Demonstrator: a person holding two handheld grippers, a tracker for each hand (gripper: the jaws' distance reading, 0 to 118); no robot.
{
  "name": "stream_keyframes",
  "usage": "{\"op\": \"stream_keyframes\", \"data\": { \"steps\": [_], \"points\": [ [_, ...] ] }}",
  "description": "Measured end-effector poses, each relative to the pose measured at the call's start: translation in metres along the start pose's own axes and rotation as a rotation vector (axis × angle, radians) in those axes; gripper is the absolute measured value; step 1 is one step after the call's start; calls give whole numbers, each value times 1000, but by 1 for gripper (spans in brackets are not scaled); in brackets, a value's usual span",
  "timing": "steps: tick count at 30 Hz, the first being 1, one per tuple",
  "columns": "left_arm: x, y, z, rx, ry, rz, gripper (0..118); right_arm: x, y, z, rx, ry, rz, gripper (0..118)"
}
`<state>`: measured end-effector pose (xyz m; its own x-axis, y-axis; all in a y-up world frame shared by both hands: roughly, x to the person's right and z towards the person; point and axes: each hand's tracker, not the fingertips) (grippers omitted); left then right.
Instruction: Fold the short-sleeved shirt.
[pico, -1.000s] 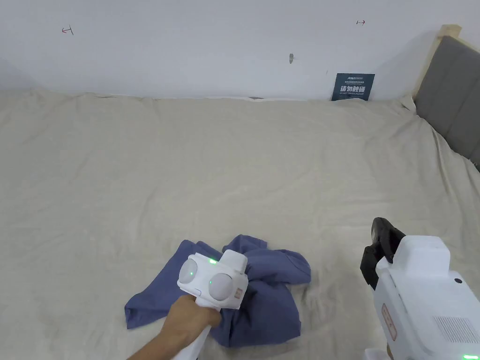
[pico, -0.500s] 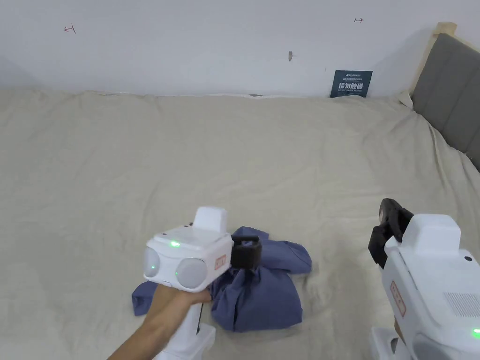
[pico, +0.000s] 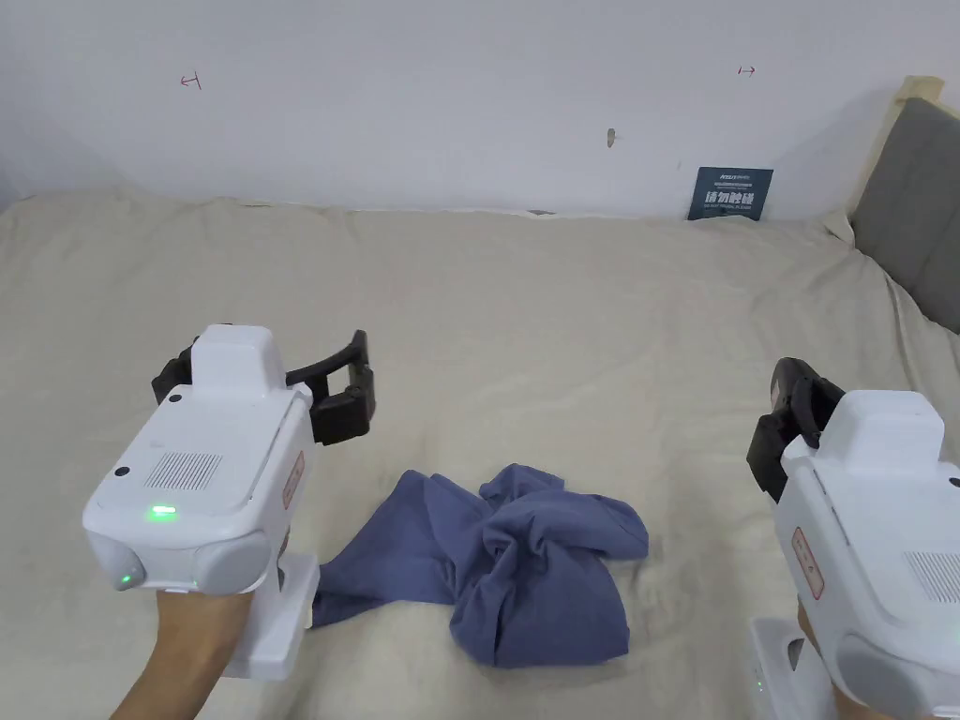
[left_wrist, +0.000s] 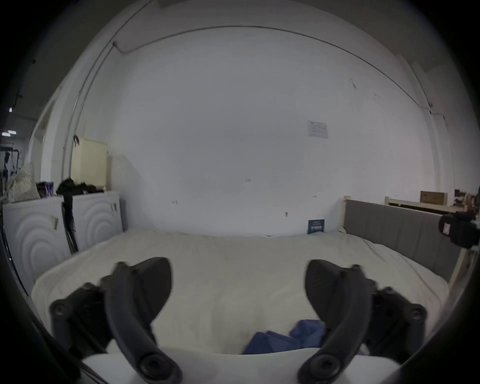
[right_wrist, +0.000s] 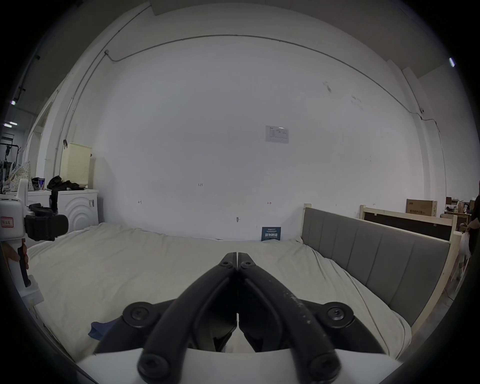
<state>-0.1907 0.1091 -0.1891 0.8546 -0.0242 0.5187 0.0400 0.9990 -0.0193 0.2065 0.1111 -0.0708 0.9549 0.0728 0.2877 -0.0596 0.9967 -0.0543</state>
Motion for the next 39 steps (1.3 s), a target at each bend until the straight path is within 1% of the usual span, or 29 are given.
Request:
{"op": "stream_keyframes", "data": {
  "steps": [2,3,4,5,6,9,13,15,20,23,25,27,28,29,30,31,32,33,34,36,39],
  "points": [
    [-4,-2,2,-1,9,-12,38,-3,1,-1,4,5,-2,1],
    [-5,-2,3,-5,16,-14,25,-5,1,-1,4,7,-4,1],
    [-7,-3,3,-10,16,-9,19,-6,1,-1,5,10,-5,1],
    [-10,-3,1,-29,11,2,19,-8,0,-2,5,13,-7,1],
    [-13,-4,-1,-51,-9,11,2,-9,0,-2,4,14,-8,1],
    [-13,-6,-1,-60,-38,3,0,-11,-1,-4,-1,22,-9,1],
    [-8,-5,-6,-101,-41,-28,0,-13,-2,-5,-3,29,-6,1],
    [-9,-6,-15,-198,-50,-18,0,-14,-3,-6,-6,31,-7,1],
    [-21,-38,-46,-483,-116,89,0,-14,-9,-9,-21,32,-8,1],
    [-25,-68,-60,-596,-107,116,0,-14,-15,-13,-40,33,-8,1],
    [-30,-92,-68,-669,-129,179,0,-14,-20,-16,-55,34,-9,1],
    [-33,-111,-75,-731,-126,201,0,-14,-25,-19,-68,29,-7,1],
    [-35,-119,-78,-745,-115,193,3,-14,-28,-21,-76,29,-8,1],
    [-37,-127,-80,-769,-105,198,12,-14,-30,-23,-85,30,-13,1],
    [-38,-133,-81,-775,-92,209,39,-13,-32,-26,-92,30,-15,1],
    [-40,-140,-83,-797,-72,209,71,-13,-35,-28,-99,30,-17,1],
    [-41,-145,-84,-800,-54,197,95,-13,-37,-30,-105,29,-18,1],
    [-42,-151,-86,-828,-39,197,106,-12,-40,-32,-114,30,-19,1],
    [-43,-156,-89,-853,-24,187,109,-12,-42,-34,-122,31,-17,1],
    [-42,-164,-90,-851,-1,168,111,-11,-46,-38,-136,32,-10,1],
    [-42,-173,-99,-889,7,131,100,-9,-53,-43,-158,32,-3,1]
  ]
}}
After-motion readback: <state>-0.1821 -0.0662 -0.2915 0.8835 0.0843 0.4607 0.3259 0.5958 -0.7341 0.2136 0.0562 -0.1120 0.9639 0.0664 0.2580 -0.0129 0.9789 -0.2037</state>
